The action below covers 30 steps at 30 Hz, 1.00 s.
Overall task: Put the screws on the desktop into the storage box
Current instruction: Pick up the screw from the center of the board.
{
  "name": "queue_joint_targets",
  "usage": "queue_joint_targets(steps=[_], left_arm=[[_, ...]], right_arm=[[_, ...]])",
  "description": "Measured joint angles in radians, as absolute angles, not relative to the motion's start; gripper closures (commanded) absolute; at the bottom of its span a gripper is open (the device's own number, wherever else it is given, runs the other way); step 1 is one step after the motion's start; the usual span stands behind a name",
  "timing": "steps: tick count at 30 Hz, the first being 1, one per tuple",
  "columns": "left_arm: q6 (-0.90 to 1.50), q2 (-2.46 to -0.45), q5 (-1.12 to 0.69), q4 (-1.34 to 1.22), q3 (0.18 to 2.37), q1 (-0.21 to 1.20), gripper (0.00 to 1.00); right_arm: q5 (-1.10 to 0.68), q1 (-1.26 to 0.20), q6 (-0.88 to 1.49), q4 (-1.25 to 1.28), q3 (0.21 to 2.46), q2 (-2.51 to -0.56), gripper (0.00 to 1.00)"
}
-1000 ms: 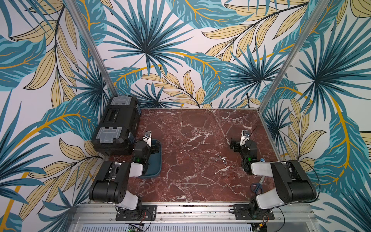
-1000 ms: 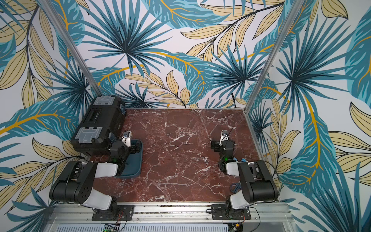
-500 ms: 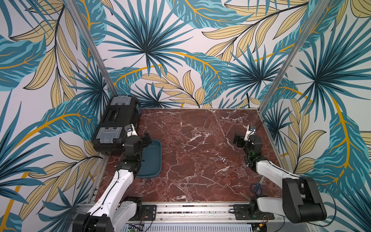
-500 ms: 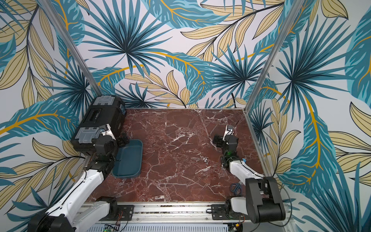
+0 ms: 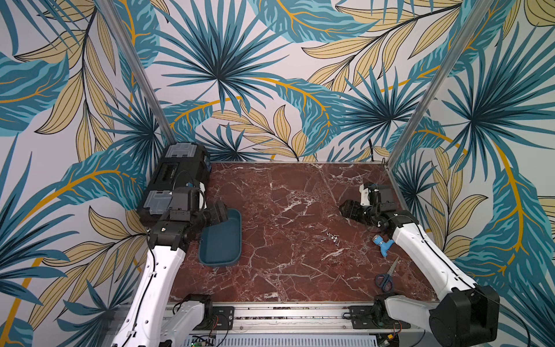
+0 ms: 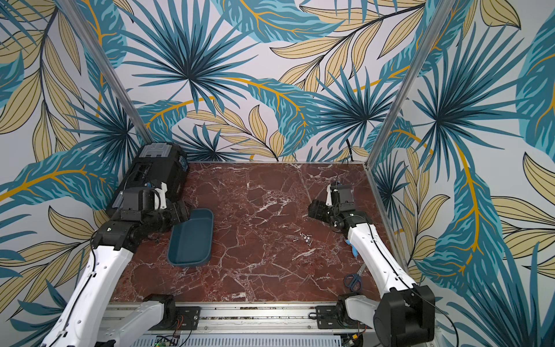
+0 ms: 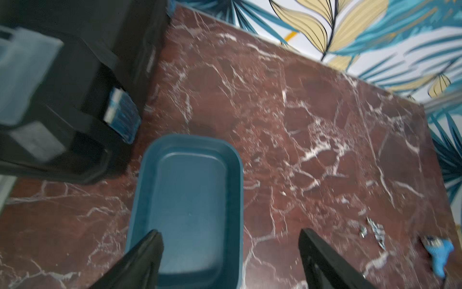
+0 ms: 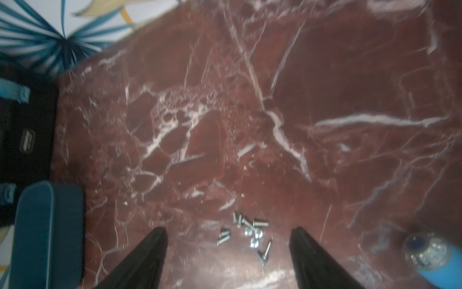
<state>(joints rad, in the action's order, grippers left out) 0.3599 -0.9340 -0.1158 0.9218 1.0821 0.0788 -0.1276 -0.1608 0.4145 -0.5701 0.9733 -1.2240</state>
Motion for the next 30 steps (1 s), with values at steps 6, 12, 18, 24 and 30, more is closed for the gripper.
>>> queue_joint_targets(steps=[6, 12, 18, 24, 30], left_arm=[[0.348, -0.768, -0.090, 0.985, 0.986, 0.115, 0.12], [0.347, -0.734, -0.093, 0.981, 0.966, 0.118, 0.13], [0.347, -0.758, -0.094, 0.980, 0.965, 0.118, 0.13], [0.347, -0.757, -0.094, 0.980, 0.965, 0.118, 0.12], [0.347, -0.757, -0.094, 0.979, 0.965, 0.118, 0.13]], right_arm=[[-0.110, -0.255, 0.435, -0.738, 0.981, -1.311, 0.43], [-0.067, -0.408, 0.493, -0.783, 0.973, -1.384, 0.45], [-0.023, -0.501, 0.563, -0.776, 0.953, -1.451, 0.45], [0.004, -0.586, 0.655, -0.744, 0.943, -1.530, 0.48], [0.038, -0.651, 0.756, -0.719, 0.939, -1.594, 0.53]])
